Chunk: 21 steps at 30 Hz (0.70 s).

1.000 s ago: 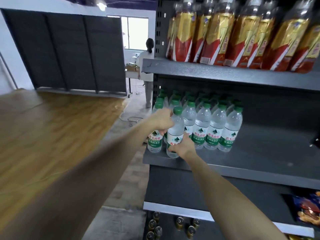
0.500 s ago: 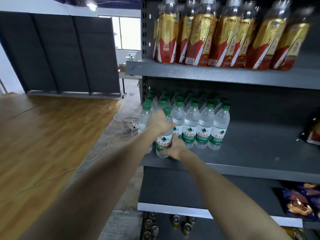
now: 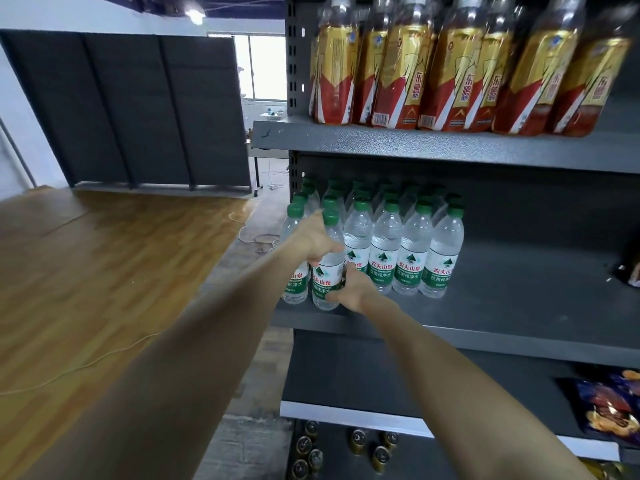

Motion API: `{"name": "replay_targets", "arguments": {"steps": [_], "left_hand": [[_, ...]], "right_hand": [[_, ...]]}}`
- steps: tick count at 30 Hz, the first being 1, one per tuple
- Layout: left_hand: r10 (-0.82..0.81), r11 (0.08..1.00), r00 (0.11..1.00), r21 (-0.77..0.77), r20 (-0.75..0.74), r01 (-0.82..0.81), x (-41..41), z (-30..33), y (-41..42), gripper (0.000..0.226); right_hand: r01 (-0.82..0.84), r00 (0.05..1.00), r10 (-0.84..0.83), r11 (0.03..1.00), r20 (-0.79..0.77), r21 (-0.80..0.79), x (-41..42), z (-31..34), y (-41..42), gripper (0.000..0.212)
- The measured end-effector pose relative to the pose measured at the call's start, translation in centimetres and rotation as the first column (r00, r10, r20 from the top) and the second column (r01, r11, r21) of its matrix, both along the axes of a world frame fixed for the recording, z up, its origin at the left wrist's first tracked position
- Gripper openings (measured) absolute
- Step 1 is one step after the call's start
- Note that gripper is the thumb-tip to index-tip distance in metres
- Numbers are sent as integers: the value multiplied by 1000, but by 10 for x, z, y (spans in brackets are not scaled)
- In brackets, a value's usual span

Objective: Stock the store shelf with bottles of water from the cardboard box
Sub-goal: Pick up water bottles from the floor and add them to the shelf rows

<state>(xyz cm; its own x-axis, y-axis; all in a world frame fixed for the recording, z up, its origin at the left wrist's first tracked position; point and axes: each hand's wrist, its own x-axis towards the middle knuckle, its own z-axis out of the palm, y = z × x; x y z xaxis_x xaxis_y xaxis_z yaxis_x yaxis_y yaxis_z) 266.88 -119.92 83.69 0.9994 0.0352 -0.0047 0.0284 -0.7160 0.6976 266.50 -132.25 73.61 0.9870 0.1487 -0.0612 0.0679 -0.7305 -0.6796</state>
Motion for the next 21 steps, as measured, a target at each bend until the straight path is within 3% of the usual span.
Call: {"name": "replay_targets", "arguments": {"steps": [6,12,21], "left_hand": [[138,987,972,53,188,-150,-6,-14,-12,70],[103,993,977,35,188,-112,-3,-21,-12,73],[74,996,966,36,248,-86,-12,-27,-9,56]], "right_hand": [[7,1000,-6,999,27,-41,1,4,0,57],[13,1000,-12,999,22,-45,-2,5,-1,55],[22,999,-18,993,36,-114,-10,7,1,46]]}}
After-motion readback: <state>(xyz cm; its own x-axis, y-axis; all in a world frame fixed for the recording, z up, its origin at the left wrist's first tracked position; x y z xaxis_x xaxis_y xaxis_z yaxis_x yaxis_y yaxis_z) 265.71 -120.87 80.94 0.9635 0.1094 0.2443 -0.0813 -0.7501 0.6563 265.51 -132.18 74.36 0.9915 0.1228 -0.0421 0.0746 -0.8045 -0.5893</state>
